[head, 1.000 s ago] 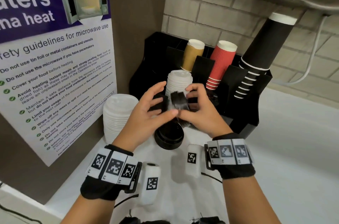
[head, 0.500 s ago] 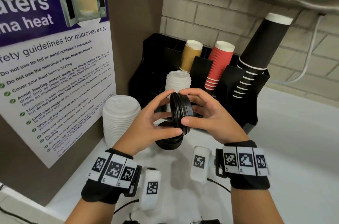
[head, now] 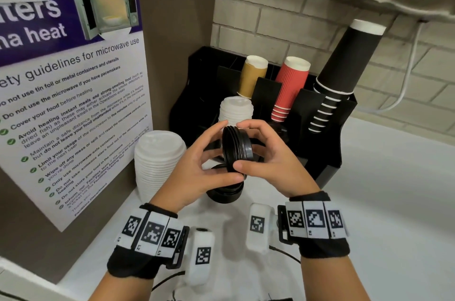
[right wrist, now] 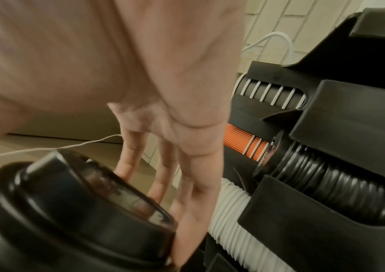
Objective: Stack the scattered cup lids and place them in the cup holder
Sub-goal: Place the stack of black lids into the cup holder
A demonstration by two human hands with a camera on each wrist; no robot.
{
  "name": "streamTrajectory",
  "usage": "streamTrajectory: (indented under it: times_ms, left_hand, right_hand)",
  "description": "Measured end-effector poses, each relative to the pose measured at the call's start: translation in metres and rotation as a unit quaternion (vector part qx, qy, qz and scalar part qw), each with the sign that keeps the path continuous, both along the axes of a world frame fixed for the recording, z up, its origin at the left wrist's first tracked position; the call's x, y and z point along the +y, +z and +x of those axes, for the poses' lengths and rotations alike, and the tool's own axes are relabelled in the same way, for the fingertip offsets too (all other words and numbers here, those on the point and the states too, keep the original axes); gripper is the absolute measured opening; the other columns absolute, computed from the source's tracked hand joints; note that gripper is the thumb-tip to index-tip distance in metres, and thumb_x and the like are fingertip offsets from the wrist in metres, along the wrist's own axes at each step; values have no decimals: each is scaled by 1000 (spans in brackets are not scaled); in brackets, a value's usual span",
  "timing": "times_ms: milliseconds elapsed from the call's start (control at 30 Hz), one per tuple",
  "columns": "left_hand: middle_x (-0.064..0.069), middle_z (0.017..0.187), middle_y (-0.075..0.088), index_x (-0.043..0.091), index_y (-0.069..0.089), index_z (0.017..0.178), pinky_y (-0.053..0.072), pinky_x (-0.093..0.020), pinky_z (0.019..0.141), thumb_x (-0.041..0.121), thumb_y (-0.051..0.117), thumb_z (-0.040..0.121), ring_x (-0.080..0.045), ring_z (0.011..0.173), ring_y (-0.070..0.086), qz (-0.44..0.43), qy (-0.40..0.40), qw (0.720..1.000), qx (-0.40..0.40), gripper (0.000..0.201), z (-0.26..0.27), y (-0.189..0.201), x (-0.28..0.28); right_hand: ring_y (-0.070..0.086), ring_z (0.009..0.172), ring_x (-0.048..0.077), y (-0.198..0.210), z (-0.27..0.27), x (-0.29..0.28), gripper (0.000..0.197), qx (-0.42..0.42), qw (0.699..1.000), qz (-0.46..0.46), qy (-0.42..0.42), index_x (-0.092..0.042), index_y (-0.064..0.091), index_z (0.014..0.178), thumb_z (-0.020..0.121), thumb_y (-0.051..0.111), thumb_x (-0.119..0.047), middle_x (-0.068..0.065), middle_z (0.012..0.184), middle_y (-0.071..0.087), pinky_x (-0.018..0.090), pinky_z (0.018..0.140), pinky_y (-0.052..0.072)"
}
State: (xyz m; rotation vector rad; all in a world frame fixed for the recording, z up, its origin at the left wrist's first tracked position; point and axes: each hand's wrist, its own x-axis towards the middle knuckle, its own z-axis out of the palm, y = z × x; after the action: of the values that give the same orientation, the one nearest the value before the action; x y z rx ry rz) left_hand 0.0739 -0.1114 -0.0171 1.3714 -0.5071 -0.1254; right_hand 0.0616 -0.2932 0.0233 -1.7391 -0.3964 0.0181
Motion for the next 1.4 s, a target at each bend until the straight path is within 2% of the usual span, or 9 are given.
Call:
streamTrajectory:
  times_ms: [67, 200, 333, 400, 533, 667, 933, 1100, 1400]
  left_hand:
    - [16, 138, 49, 46, 46, 133, 54, -26, 86, 23, 91, 63, -7, 122, 56, -5, 20, 1000, -2, 87, 0, 1, 0]
    - [13, 138, 47, 47, 49, 127, 51, -22, 82, 50, 73, 60, -6, 118, 58, 18, 79, 997, -6, 71, 2, 4, 4]
    - [11, 132, 51, 43, 56, 119, 50, -19, 82, 49, 73, 64, -9, 113, 61, 19, 93, 995, -5, 58, 3, 2, 5]
    - [10, 131, 53, 41, 58, 116, 50, -17, 81, 39, 74, 70, -10, 111, 62, 18, 94, 995, -6, 50, 4, 2, 2]
    - [11, 128, 55, 40, 59, 114, 51, -18, 82, 34, 68, 74, -6, 106, 63, 21, 87, 996, -1, 41, 4, 1, -3]
    - [12, 126, 56, 44, 61, 109, 51, -19, 82, 42, 72, 69, -4, 102, 64, 21, 96, 995, 3, 41, 4, 4, 0]
    - [11, 126, 56, 40, 61, 112, 50, -23, 84, 36, 67, 75, -3, 98, 64, 43, 115, 992, 7, 38, 7, 0, 1]
    - [12, 125, 55, 42, 61, 110, 50, -21, 83, 36, 67, 75, -2, 99, 64, 46, 120, 992, 7, 36, 7, 1, 2]
    - [13, 124, 56, 42, 61, 109, 50, -21, 82, 36, 67, 75, -1, 95, 64, 53, 123, 991, 7, 35, 7, 1, 1]
  right_hand:
    - [64, 104, 14, -1, 4, -4, 64, -7, 1000, 16, -24, -26, 47, 123, 70, 79, -11, 0, 118, 60, 33, 85, 54]
    - [65, 100, 11, 6, 24, -32, 62, -65, 979, 91, -172, -33, 38, 115, 70, 77, -16, 8, 124, 55, 29, 79, 56]
    - [57, 111, 11, 4, 49, -73, 64, -120, 956, -45, -264, -33, 34, 115, 75, 79, -14, 2, 124, 51, 23, 83, 54]
    - [53, 112, 14, -1, 60, -84, 68, -102, 956, -124, -245, -30, 34, 117, 71, 81, -13, 2, 122, 48, 16, 78, 50]
    - [49, 113, 17, -10, 77, -86, 63, -86, 935, -274, -209, -25, 36, 112, 69, 82, -16, 4, 119, 48, 22, 87, 39]
    - [46, 118, 22, -10, 85, -77, 64, -44, 892, -416, -172, -21, 43, 127, 74, 79, -22, 6, 130, 43, 37, 99, 41]
    - [16, 144, 24, -14, 81, -70, 84, -20, 821, -560, -111, -33, 26, 149, 80, 72, -27, 3, 157, 19, 51, 114, 23]
    - [24, 143, 23, -14, 83, -66, 72, -35, 822, -558, -105, -18, 24, 151, 90, 63, -21, 8, 157, 24, 38, 116, 26]
    - [16, 146, 27, -14, 86, -58, 89, -4, 756, -649, -90, -18, 7, 153, 88, 66, -28, 10, 159, 12, 43, 117, 22]
